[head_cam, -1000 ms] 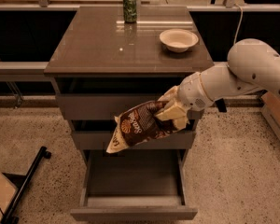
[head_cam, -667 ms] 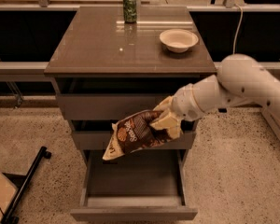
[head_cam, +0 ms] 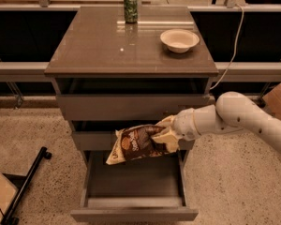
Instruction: Place brown chip bag into bottom drawer
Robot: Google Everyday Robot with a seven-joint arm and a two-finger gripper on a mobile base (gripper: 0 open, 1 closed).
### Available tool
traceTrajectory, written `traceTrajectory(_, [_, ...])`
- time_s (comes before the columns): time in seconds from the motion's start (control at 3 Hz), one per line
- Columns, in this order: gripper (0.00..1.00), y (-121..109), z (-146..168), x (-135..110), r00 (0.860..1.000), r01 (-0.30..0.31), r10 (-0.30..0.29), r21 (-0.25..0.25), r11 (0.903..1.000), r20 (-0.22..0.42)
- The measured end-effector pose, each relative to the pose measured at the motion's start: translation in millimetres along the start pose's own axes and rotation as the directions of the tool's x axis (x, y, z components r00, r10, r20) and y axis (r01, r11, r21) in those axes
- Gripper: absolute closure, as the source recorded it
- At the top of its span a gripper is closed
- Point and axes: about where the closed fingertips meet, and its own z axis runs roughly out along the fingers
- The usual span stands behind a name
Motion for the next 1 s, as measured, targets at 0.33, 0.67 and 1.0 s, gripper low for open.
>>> traceTrajectory(0.33, [1.00, -5, 44, 61, 0.995, -0.071, 0.073, -0.040, 0.9967, 0.064])
traceTrajectory(0.67, [1.00, -4, 48, 65, 0.994, -0.082, 0.084, -0.040, 0.9959, 0.067])
traceTrajectory(1.0, [1.00, -1, 77, 94, 0.984, -0.149, 0.153, -0.040, 0.9879, 0.087])
